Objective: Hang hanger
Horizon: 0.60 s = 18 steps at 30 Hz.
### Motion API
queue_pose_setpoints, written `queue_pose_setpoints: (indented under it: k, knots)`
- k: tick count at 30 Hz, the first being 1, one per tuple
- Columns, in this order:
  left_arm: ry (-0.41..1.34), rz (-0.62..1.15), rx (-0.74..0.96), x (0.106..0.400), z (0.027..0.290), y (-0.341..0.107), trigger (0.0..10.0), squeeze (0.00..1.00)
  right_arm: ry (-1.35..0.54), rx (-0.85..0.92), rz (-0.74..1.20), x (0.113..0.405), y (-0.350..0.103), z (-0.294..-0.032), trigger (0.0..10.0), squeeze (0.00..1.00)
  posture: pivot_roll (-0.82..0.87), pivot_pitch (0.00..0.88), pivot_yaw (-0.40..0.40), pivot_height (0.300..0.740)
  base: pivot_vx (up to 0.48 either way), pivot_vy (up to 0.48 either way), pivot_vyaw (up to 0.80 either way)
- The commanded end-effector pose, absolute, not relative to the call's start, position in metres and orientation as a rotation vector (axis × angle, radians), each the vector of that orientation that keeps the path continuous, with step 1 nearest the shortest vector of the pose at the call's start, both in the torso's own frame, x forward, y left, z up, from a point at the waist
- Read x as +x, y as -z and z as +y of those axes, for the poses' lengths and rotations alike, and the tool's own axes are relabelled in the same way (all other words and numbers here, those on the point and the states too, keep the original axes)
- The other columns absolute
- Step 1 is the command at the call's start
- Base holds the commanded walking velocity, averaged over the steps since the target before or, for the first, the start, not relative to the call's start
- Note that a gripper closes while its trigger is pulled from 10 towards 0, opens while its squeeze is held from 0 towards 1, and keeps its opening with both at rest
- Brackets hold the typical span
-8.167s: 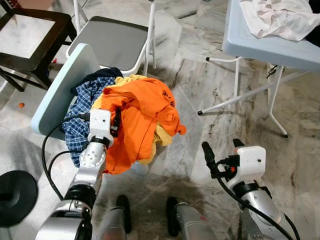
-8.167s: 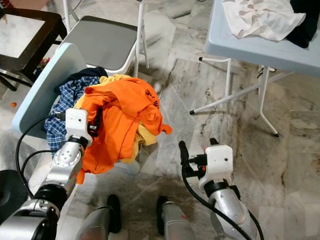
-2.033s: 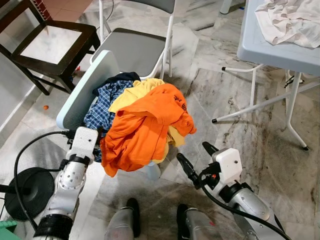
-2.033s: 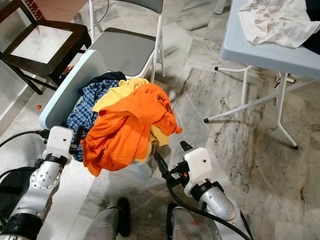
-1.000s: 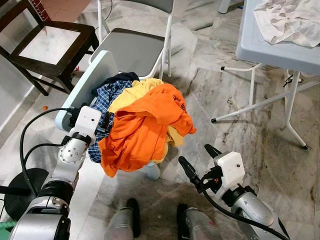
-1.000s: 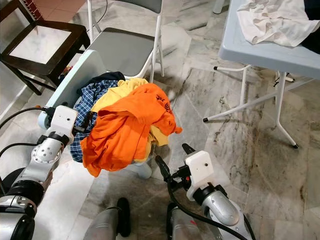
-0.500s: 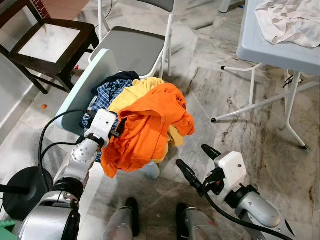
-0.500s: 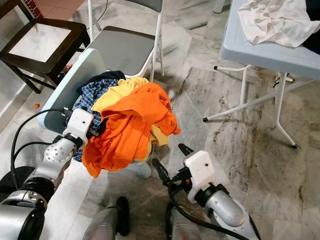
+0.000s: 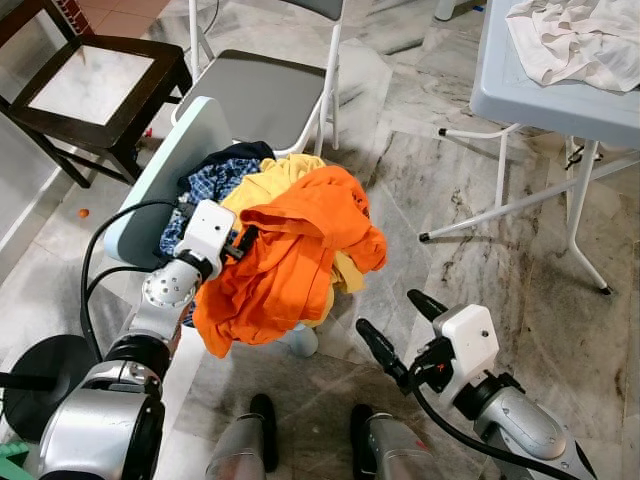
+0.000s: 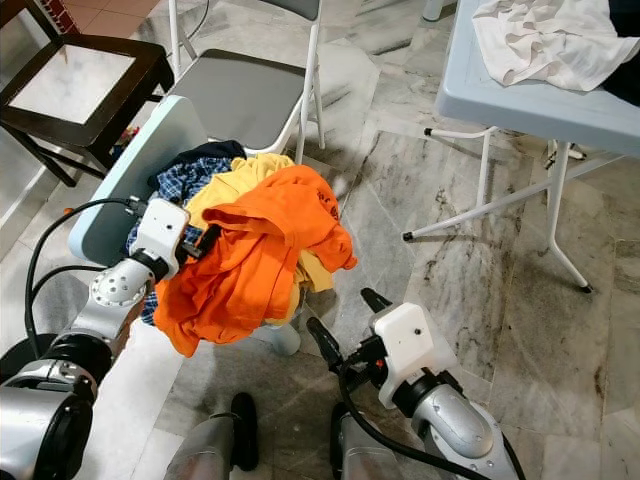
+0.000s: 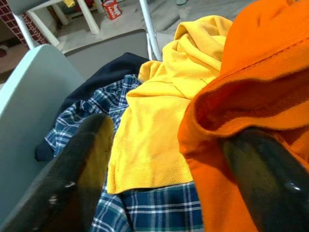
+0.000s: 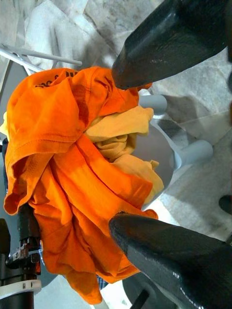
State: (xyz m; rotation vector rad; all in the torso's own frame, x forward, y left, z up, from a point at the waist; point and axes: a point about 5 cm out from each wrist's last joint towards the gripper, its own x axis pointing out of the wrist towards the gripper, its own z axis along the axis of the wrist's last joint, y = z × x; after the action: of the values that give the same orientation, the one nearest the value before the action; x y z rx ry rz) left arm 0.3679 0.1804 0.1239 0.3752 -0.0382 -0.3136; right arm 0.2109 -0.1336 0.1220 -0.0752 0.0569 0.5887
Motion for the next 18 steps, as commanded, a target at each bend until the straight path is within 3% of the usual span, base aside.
queue_pose_setpoints:
  k: [1, 9, 10, 11, 18]
  knots:
    - [0.322, -0.011, 0.352, 0.365, 0.183, -0.117, 0.0, 0.00, -0.601, -0.073, 0.076, 0.207, -0.120, -0.131, 10.0, 0.00, -0.20, 0.339, 0.030, 0.740, 0.000, 0.000, 0.00]
    - [0.323, -0.005, 0.348, 0.364, 0.183, -0.115, 0.0, 0.00, -0.602, -0.074, 0.080, 0.206, -0.119, -0.131, 10.0, 0.00, -0.20, 0.339, 0.025, 0.740, 0.000, 0.000, 0.00]
    - [0.316, -0.002, 0.353, 0.364, 0.184, -0.114, 3.3, 0.00, -0.602, -0.074, 0.080, 0.206, -0.119, -0.131, 10.0, 0.00, -0.20, 0.339, 0.025, 0.740, 0.000, 0.000, 0.00]
    - [0.308, -0.003, 0.352, 0.363, 0.186, -0.113, 10.0, 0.00, -0.602, -0.075, 0.080, 0.206, -0.119, -0.131, 10.0, 0.00, -0.20, 0.339, 0.025, 0.740, 0.000, 0.000, 0.00]
    - [0.426, -0.042, 0.310, 0.351, 0.178, -0.106, 10.0, 0.00, -0.603, -0.073, 0.083, 0.207, -0.118, -0.130, 10.0, 0.00, -0.19, 0.341, 0.024, 0.740, 0.000, 0.000, 0.00]
